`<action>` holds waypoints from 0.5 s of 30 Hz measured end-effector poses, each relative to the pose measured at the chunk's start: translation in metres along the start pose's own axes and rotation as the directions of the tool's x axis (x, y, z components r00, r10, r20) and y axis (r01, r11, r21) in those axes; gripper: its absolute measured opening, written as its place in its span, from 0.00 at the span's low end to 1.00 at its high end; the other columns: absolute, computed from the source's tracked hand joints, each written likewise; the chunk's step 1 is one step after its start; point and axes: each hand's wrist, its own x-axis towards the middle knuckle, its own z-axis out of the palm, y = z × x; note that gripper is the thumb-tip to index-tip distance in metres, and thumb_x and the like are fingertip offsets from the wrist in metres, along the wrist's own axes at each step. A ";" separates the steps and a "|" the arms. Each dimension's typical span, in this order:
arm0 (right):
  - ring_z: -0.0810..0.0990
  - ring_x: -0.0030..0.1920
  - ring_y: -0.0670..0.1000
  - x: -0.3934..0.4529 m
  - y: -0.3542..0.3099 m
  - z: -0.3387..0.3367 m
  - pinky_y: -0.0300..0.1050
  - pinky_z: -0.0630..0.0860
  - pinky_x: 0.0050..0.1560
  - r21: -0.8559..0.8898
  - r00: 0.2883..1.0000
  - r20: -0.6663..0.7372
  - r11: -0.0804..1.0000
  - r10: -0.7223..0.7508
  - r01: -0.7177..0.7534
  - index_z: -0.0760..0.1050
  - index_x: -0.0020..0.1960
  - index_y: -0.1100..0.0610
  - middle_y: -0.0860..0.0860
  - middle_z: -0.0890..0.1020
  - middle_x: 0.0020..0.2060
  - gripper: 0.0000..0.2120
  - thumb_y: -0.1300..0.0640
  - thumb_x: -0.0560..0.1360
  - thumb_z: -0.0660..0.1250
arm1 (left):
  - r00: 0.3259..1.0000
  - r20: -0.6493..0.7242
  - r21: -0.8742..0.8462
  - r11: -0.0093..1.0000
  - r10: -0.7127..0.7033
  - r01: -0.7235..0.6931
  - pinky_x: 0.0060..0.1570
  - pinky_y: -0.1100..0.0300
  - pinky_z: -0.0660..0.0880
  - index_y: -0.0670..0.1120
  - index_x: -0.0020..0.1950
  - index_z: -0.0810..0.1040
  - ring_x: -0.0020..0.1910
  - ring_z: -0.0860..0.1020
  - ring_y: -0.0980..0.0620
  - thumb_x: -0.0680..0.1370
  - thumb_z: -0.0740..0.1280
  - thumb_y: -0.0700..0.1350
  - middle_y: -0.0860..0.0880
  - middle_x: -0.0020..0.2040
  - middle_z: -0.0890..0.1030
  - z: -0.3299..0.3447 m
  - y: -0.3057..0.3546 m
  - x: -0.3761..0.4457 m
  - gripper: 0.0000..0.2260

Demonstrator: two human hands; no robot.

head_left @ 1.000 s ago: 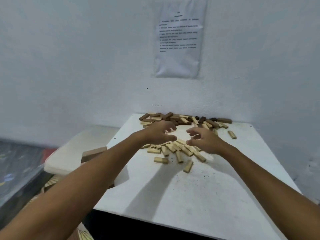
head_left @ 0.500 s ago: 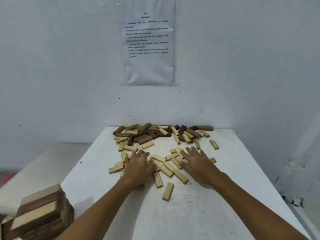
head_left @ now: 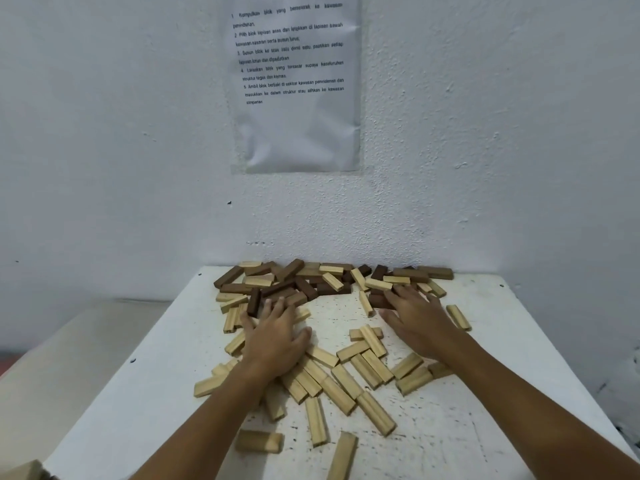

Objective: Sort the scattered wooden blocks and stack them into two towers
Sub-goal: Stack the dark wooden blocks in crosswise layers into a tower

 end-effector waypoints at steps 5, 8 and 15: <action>0.61 0.73 0.55 0.013 0.001 0.005 0.57 0.64 0.65 -0.110 0.997 -0.076 0.994 -0.003 -0.006 0.63 0.74 0.53 0.50 0.66 0.72 0.22 0.52 0.82 0.53 | 0.994 -0.111 0.046 0.999 0.016 -0.011 0.72 0.37 0.48 0.48 0.66 0.74 0.76 0.56 0.50 0.81 0.55 0.53 0.49 0.76 0.63 0.000 0.004 0.000 0.18; 0.61 0.73 0.56 0.010 -0.006 0.011 0.57 0.63 0.65 -0.189 0.994 -0.109 0.981 0.007 -0.028 0.63 0.74 0.54 0.52 0.67 0.73 0.22 0.54 0.81 0.54 | 0.978 -0.203 0.035 0.998 0.054 -0.047 0.73 0.41 0.51 0.47 0.60 0.79 0.72 0.64 0.52 0.81 0.57 0.50 0.50 0.70 0.72 0.002 0.004 -0.003 0.15; 0.83 0.45 0.60 -0.010 -0.016 0.020 0.54 0.78 0.37 -0.219 0.970 -0.228 0.975 -0.082 0.031 0.83 0.49 0.60 0.56 0.85 0.45 0.19 0.62 0.58 0.80 | 0.956 -0.283 -0.050 0.994 0.078 -0.096 0.68 0.48 0.66 0.45 0.61 0.79 0.62 0.74 0.47 0.79 0.62 0.45 0.47 0.59 0.79 0.006 0.006 -0.006 0.12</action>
